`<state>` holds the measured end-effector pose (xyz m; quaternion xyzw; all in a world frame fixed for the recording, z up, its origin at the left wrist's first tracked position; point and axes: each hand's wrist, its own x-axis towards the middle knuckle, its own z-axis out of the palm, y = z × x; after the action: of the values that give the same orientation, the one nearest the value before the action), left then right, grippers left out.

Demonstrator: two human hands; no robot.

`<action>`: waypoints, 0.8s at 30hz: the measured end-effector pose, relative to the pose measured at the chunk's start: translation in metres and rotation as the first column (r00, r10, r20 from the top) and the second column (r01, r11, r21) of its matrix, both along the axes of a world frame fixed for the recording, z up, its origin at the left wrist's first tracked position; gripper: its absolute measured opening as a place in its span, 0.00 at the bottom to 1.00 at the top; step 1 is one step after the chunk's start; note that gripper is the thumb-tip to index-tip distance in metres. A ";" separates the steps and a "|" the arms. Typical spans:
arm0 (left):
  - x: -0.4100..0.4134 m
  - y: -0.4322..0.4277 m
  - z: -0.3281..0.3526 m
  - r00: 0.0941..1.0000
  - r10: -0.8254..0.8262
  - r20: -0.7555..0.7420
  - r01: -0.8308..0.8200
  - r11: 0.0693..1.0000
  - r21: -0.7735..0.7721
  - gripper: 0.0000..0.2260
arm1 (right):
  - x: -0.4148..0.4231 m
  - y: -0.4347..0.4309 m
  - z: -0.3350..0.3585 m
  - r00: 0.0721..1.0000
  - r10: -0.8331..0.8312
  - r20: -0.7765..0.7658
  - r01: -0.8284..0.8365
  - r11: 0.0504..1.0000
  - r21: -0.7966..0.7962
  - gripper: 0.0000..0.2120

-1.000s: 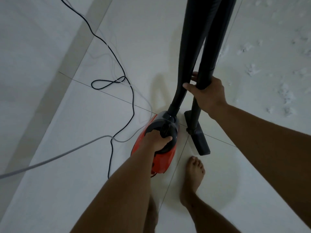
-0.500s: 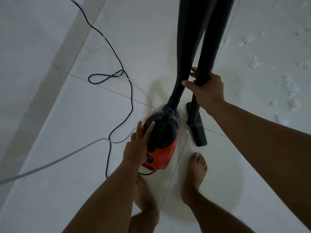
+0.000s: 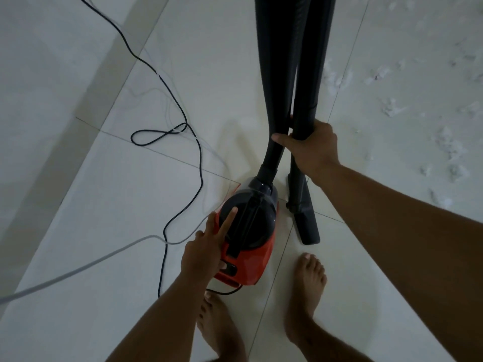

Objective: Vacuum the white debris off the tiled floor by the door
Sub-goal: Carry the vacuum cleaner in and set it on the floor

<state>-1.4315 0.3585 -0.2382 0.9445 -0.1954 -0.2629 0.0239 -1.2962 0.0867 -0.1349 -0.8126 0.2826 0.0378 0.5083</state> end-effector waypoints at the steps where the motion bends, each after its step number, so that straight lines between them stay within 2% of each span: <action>1: 0.001 0.004 -0.003 0.997 0.008 -0.074 -0.009 1.000 -0.019 0.60 | -0.002 0.001 0.000 1.000 0.000 -0.010 0.000 1.000 0.002 0.24; 4: 0.021 0.008 0.010 0.963 -0.043 -0.266 -0.005 0.984 -0.180 0.46 | -0.006 0.003 0.007 0.999 -0.010 -0.044 0.011 1.000 0.014 0.21; 6: 0.057 -0.004 0.049 0.927 0.120 -0.355 -0.226 0.934 -0.275 0.38 | -0.007 0.006 0.017 0.998 -0.031 -0.062 0.033 0.999 0.030 0.17; 7: 0.081 -0.015 0.076 0.898 0.218 -0.382 -0.359 0.865 -0.350 0.36 | -0.008 0.008 0.022 0.997 -0.043 -0.068 0.045 0.998 0.032 0.16; 8: 0.109 -0.030 0.108 0.861 0.289 -0.418 -0.473 0.756 -0.452 0.37 | -0.008 0.011 0.028 0.996 -0.058 -0.073 0.060 0.998 0.029 0.16; 9: 0.136 -0.047 0.142 0.842 0.304 -0.445 -0.525 0.651 -0.549 0.40 | -0.009 0.013 0.034 0.995 -0.070 -0.076 0.072 0.997 0.019 0.17; 10: 0.159 -0.063 0.176 0.854 0.273 -0.442 -0.514 0.570 -0.641 0.43 | -0.010 0.016 0.039 0.994 -0.078 -0.080 0.079 0.997 0.006 0.18; 12: 0.193 -0.096 0.237 0.910 0.178 -0.375 -0.411 0.515 -0.752 0.41 | -0.010 0.020 0.050 0.993 -0.084 -0.087 0.085 0.996 0.000 0.21; 14: 0.212 -0.128 0.279 0.944 0.165 -0.286 -0.330 0.496 -0.803 0.29 | -0.009 0.025 0.059 0.992 -0.087 -0.087 0.088 0.996 0.012 0.23; 17: 0.220 -0.158 0.298 0.929 0.295 -0.224 -0.339 0.437 -0.833 0.13 | -0.009 0.032 0.072 0.989 -0.125 -0.079 0.126 0.992 0.004 0.24; 21: 0.223 -0.162 0.296 0.887 0.379 -0.263 -0.413 0.400 -0.818 0.12 | -0.008 0.023 0.096 0.993 0.004 -0.116 -0.001 1.000 0.027 0.28; 24: 0.217 -0.168 0.319 0.845 0.424 -0.326 -0.496 0.395 -0.773 0.19 | -0.007 -0.011 0.155 0.995 0.051 -0.091 -0.034 0.984 0.173 0.30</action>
<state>-1.2141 0.1907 0.0808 0.8207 -0.0269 -0.1557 0.5491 -1.3029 0.0752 0.0202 -0.7692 0.2848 0.1115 0.5611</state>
